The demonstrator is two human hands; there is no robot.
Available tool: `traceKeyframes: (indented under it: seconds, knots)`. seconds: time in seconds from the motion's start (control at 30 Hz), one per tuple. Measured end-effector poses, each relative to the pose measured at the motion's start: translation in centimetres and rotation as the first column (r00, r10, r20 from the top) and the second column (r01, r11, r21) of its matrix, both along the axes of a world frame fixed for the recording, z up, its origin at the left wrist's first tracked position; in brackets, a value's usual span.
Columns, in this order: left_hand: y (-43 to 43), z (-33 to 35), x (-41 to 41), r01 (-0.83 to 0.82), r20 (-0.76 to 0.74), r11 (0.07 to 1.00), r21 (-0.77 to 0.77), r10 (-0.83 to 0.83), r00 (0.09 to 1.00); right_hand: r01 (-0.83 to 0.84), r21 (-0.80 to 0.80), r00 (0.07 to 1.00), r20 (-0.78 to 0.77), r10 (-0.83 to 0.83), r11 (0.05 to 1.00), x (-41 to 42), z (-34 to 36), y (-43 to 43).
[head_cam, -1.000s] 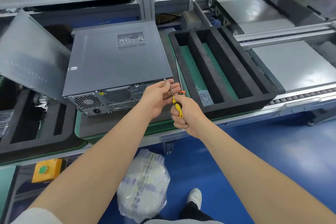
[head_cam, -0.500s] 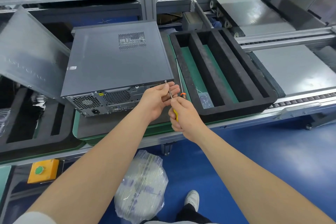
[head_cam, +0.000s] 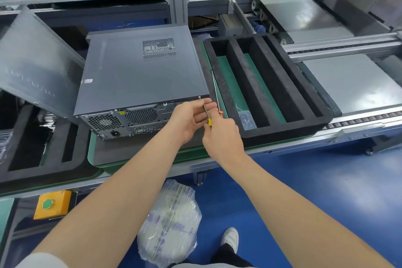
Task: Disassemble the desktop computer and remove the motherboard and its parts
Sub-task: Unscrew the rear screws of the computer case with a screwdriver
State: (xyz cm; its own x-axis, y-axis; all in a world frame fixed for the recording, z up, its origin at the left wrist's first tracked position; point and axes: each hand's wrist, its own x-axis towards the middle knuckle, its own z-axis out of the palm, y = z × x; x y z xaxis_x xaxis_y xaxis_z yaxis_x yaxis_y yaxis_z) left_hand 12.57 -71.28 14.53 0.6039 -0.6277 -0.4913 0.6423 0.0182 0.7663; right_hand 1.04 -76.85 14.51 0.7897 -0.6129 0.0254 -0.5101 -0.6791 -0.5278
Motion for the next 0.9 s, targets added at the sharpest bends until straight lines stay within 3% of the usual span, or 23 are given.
traceKeyframes:
  seconds: [0.1, 0.17, 0.23, 0.27, 0.33, 0.4, 0.43, 0.5, 0.57, 0.67, 0.8, 0.9]
  knots:
    - [-0.2, 0.1, -0.1, -0.015, 0.041, 0.999, 0.034, 0.014, 0.999, -0.015, -0.03, 1.0, 0.025, 0.016, 0.999, 0.1, 0.2, 0.0]
    - [-0.4, 0.2, -0.1, -0.049, 0.019, 0.999, 0.021, 0.049, 0.999, -0.032, 0.119, 0.994, 0.107, 0.019, 0.992, 0.1, 0.5, -0.2]
    - [-0.6, 0.5, -0.1, -0.072, -0.038, 0.997, -0.013, 0.071, 0.997, -0.023, 0.408, 0.986, 0.159, -0.047, 0.913, 0.3, 0.8, -0.5]
    - [-0.7, 0.7, 0.0, -0.069, -0.047, 0.997, -0.023, 0.068, 0.997, -0.013, 0.622, 0.979, 0.168, -0.117, 0.783, 0.4, 0.9, -0.7]
    - [-0.7, 0.9, 0.2, -0.047, -0.02, 0.999, -0.007, 0.046, 0.999, -0.017, 0.953, 0.964, 0.095, -0.249, 0.301, 0.3, 1.5, -1.2]
    - [-0.7, 1.0, 0.2, -0.033, -0.019, 0.999, 0.008, 0.033, 0.999, -0.045, 0.987, 0.967, 0.004, -0.253, -0.155, -0.3, 1.7, -1.8]
    - [-0.7, 1.0, 0.2, -0.033, -0.04, 0.999, 0.003, 0.033, 0.999, -0.068, 0.948, 0.97, -0.01, -0.242, -0.312, -0.5, 1.5, -2.1]
    - [-0.7, 0.9, 0.2, -0.044, -0.069, 0.999, -0.015, 0.043, 0.997, -0.11, 0.877, 0.972, -0.003, -0.234, -0.467, -0.9, 1.3, -2.2]
    - [-0.7, 0.7, 0.2, -0.039, -0.059, 0.999, -0.024, 0.038, 0.998, -0.126, 0.887, 0.971, 0.018, -0.238, -0.444, -1.0, 1.2, -2.2]
    - [-0.5, 0.3, 0.3, -0.026, -0.04, 0.999, -0.029, 0.025, 0.999, -0.095, 0.964, 0.972, 0.036, -0.232, -0.247, -0.6, 1.5, -1.9]
    - [-0.3, 0.3, 0.3, -0.013, -0.037, 1.0, -0.007, 0.013, 0.999, -0.025, 0.971, 0.985, 0.065, -0.161, 0.24, -0.3, 1.8, -1.6]
    - [-0.3, 0.4, 0.3, -0.042, -0.058, 0.999, -0.025, 0.041, 0.997, -0.018, 0.774, 0.993, 0.087, -0.078, 0.633, -0.3, 2.1, -1.2]
